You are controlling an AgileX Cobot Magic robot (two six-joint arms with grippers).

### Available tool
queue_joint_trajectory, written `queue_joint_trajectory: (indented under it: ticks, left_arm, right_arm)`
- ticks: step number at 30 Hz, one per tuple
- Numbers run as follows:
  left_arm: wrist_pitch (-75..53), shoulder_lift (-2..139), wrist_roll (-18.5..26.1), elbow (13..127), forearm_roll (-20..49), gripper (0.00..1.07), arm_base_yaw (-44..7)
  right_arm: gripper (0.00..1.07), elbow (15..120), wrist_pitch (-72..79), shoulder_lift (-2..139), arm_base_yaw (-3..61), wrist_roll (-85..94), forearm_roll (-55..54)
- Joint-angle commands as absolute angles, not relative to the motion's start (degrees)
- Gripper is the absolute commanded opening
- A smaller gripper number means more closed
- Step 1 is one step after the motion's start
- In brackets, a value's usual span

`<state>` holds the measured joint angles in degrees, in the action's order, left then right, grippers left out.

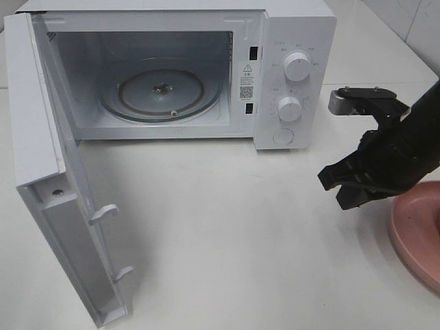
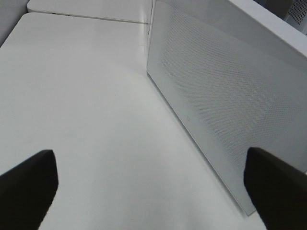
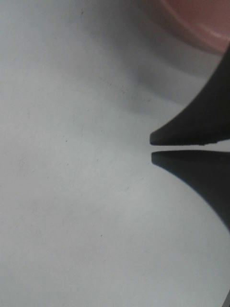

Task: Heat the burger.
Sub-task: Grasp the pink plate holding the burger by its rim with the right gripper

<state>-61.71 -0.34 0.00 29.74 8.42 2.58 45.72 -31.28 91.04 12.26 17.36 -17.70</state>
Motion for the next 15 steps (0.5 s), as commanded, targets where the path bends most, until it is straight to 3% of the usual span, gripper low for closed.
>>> queue_joint_trajectory:
  ticks: [1, 4, 5, 6, 7, 8, 9, 11, 12, 13, 15]
  left_arm:
    - [-61.2, -1.2, 0.3, 29.6, 8.4, 0.98, 2.4]
    - [-61.2, -1.2, 0.3, 29.6, 8.4, 0.98, 2.4]
    - [-61.2, -1.2, 0.3, 29.6, 8.4, 0.98, 2.4]
    - [-61.2, -1.2, 0.3, 29.6, 8.4, 0.98, 2.4]
    - [-61.2, -1.2, 0.3, 29.6, 8.4, 0.98, 2.4]
    - [-61.2, -1.2, 0.3, 29.6, 8.4, 0.98, 2.4]
    - [-61.2, -1.2, 0.3, 29.6, 8.4, 0.98, 2.4]
    - [-61.2, -1.2, 0.3, 29.6, 8.4, 0.98, 2.4]
    - [-61.2, -1.2, 0.3, 29.6, 8.4, 0.98, 2.4]
    - [-61.2, -1.2, 0.3, 29.6, 8.4, 0.98, 2.4]
    - [-61.2, -1.2, 0.3, 29.6, 8.4, 0.98, 2.4]
  right_arm:
    - [0.10, 45.6, -34.6, 87.7, 12.0, 11.6, -11.1]
    - [0.19, 45.6, -36.2, 85.5, 11.5, 6.1, -6.1]
    - [0.30, 45.6, -36.6, 84.5, 11.5, 3.2, -2.8]
    - [0.30, 45.6, -36.6, 84.5, 11.5, 3.2, -2.8]
    - [0.38, 45.6, -37.1, 84.1, 11.5, 1.8, -1.1]
    - [0.55, 45.6, -38.2, 83.8, 11.5, -0.5, 1.3]
    - [0.55, 45.6, -38.2, 83.8, 11.5, -0.5, 1.3]
    - [0.78, 45.6, -38.6, 83.7, 11.5, -2.5, 4.1]
    - [0.78, 45.6, -38.6, 83.7, 11.5, -2.5, 4.1]
    - [0.90, 45.6, -38.7, 83.6, 11.5, -3.0, 4.8]
    - [0.95, 45.6, -38.7, 83.6, 11.5, -3.0, 5.1]
